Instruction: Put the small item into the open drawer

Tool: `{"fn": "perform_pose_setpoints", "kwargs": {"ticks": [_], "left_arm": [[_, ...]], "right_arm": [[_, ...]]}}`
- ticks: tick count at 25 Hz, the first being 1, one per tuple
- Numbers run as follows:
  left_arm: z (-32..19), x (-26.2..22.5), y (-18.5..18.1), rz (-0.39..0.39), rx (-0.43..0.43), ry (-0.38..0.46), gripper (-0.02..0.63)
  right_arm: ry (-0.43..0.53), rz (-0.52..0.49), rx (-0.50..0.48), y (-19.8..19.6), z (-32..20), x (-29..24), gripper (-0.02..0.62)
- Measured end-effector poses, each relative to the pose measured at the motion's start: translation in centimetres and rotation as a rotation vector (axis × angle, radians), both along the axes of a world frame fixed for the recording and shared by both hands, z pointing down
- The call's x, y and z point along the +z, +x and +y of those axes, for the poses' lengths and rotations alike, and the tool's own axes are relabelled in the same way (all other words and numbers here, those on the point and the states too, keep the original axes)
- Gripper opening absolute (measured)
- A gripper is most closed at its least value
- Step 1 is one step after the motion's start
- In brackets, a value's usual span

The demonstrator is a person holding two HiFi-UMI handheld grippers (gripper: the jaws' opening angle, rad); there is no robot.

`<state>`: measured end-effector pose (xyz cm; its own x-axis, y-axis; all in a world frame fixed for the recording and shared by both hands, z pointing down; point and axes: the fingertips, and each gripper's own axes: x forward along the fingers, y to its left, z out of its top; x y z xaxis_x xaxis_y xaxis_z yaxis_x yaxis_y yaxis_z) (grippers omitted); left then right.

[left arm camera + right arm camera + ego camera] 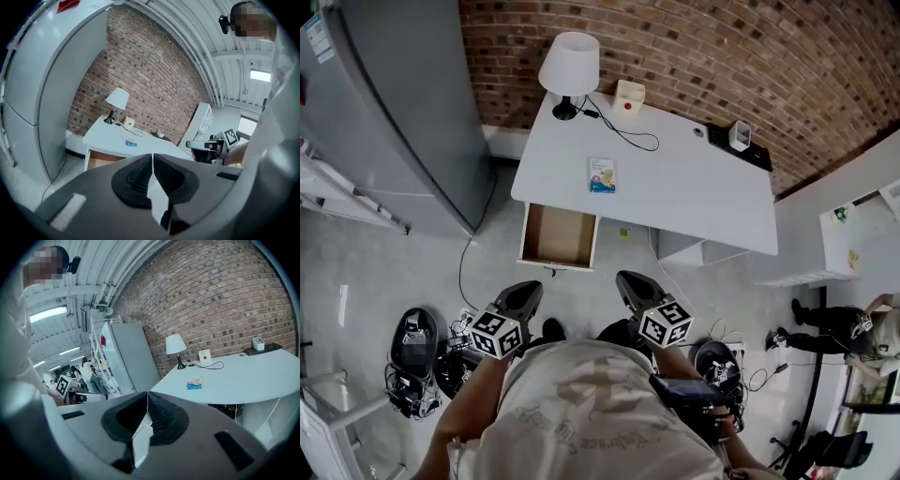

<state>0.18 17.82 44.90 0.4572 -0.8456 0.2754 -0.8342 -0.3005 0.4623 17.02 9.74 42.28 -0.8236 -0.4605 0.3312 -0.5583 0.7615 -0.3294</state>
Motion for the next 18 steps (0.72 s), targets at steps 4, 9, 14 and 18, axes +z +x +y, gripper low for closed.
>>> {"fn": "perform_pose_setpoints", "kwargs": {"ticks": [4,9,14,18], "left_arm": [[-0.3,0.4,-0.1,-0.001,-0.002,-0.014,0.014],[-0.6,1.3,1.3,0.009,0.009,-0.045,0.014],[-1.6,1.6,2.0,-0.009,0.011,-0.070,0.014],[-2.5,1.4,0.1,-0.032,-0.040,-0.095,0.014]], "right_arm": [[0.001,0.025,-0.004,0.2,0.1,0.2,0.008],[-0.010,0.043,-0.012,0.9,-0.5,1.1,0.008],[-0.043,0.051,-0.031,-0.1,-2.2,3.4,0.008],[-0.075,0.026,-0.061,-2.2,-4.8,4.4,0.008]]}}
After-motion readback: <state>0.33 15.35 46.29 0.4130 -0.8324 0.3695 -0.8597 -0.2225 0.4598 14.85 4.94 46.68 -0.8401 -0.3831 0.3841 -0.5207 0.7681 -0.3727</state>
